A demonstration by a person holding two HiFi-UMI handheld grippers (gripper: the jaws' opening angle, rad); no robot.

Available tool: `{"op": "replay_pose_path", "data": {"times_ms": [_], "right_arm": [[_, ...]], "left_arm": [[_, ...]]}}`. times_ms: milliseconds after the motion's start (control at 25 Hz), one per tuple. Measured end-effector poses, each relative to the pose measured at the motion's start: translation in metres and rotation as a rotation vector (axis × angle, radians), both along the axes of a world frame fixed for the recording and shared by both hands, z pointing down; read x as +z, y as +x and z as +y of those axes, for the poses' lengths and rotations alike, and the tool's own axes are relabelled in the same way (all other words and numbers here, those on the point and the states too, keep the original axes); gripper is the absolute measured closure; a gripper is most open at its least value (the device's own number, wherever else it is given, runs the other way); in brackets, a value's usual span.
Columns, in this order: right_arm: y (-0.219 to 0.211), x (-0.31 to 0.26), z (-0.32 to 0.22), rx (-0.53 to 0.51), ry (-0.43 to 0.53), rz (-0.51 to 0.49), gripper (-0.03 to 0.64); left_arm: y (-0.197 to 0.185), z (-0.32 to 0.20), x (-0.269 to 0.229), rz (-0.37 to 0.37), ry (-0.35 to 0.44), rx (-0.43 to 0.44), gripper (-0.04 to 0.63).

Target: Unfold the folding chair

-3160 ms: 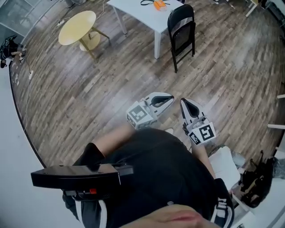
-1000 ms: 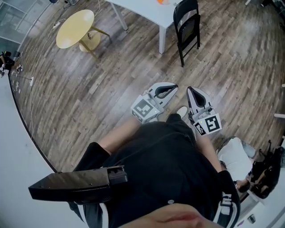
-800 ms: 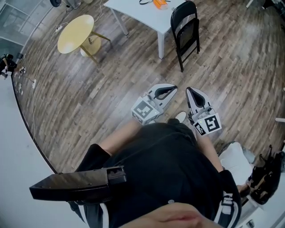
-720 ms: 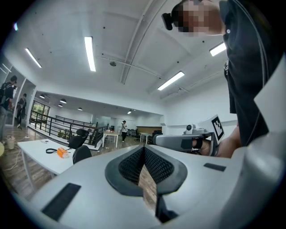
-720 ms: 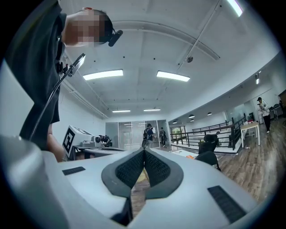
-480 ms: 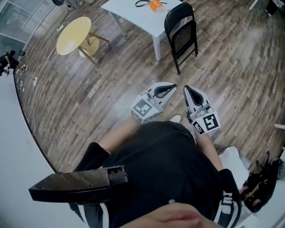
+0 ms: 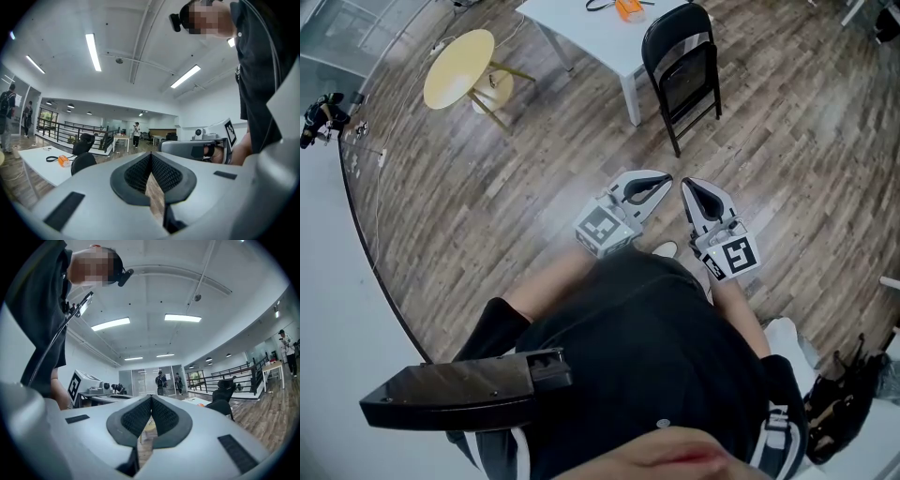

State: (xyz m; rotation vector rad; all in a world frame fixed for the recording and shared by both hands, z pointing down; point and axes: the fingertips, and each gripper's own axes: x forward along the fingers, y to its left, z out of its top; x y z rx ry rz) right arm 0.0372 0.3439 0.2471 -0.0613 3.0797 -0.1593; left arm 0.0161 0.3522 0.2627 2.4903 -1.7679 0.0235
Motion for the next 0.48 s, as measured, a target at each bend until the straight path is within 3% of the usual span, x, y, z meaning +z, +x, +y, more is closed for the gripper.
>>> {"op": "replay_pose_path", "data": {"times_ms": [480], "right_arm": [[-0.045, 0.014, -0.048, 0.061, -0.002, 0.037, 0.609]], "left_arm": [[-0.048, -0.047, 0.014, 0.025, -0.001, 0.042, 0.592]]}}
